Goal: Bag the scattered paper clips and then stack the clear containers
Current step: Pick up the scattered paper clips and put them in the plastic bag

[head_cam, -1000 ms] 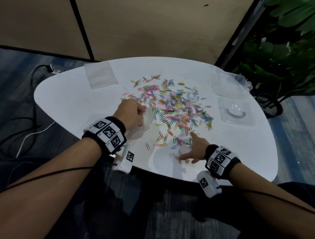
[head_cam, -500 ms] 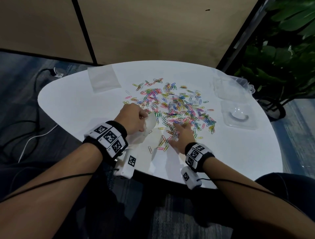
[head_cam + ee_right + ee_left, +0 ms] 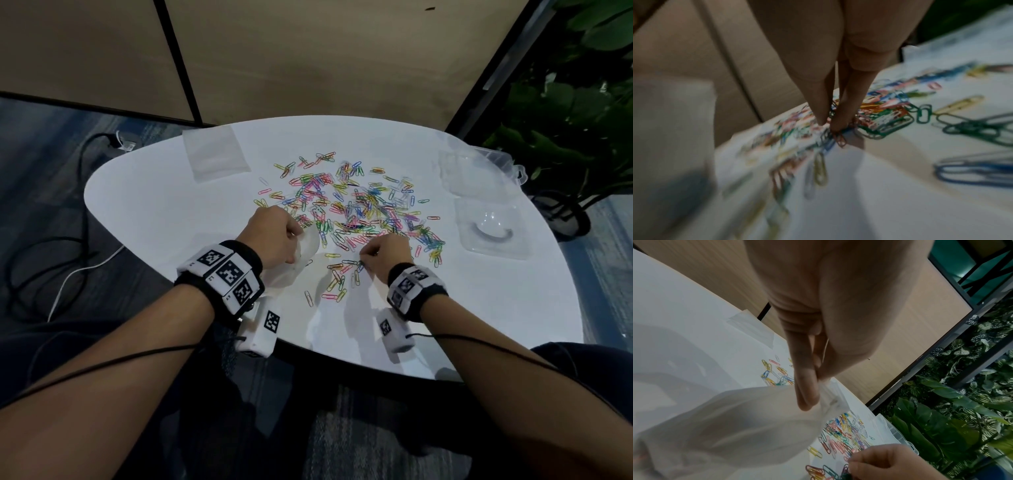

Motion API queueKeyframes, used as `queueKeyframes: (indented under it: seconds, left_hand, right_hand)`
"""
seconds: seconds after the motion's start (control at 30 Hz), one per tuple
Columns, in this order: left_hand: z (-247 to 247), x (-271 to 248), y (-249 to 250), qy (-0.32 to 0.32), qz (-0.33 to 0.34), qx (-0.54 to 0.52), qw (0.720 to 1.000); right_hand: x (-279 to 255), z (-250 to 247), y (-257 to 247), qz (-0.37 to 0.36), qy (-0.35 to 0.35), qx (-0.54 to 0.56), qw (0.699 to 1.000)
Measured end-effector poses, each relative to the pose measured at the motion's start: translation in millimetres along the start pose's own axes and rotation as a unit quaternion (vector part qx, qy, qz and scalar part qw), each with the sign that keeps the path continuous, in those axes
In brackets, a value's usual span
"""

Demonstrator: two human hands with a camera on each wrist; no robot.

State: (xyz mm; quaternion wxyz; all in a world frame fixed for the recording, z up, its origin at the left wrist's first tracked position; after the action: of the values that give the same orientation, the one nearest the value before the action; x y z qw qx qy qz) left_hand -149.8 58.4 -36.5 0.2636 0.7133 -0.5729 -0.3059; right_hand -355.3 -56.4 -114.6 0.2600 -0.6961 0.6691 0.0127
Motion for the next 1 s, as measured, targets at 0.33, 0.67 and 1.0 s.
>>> queueKeyframes:
  seconds: [0.33, 0.67, 1.0]
  left_hand:
    - [3, 5, -5, 0.002, 0.009, -0.015, 1.000]
    - [2, -2, -2, 0.005, 0.044, 0.020, 0.999]
    - [-12, 1, -11, 0.043, 0.000, 0.046, 0.998]
  right_hand:
    - [-30, -31, -49, 0.074, -0.340, 0.607, 0.715]
    - [-61, 14, -76, -0.050, -0.163, 0.273, 0.947]
    - [-68, -21, -63, -0.202, -0.099, 0.185, 0.957]
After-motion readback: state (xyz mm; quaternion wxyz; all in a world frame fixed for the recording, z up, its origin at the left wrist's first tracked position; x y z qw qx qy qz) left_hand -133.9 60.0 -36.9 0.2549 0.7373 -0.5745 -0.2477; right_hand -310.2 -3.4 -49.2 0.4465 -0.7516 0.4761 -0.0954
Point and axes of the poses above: each hand's wrist, its own x-axis towards the middle knuckle, its own z-axis out of the palm, y = z × x, the point moved 1 cm from there along x, towards the middle knuckle, and after that the axes turned 14 degrees about z, right-handed, at the moved point
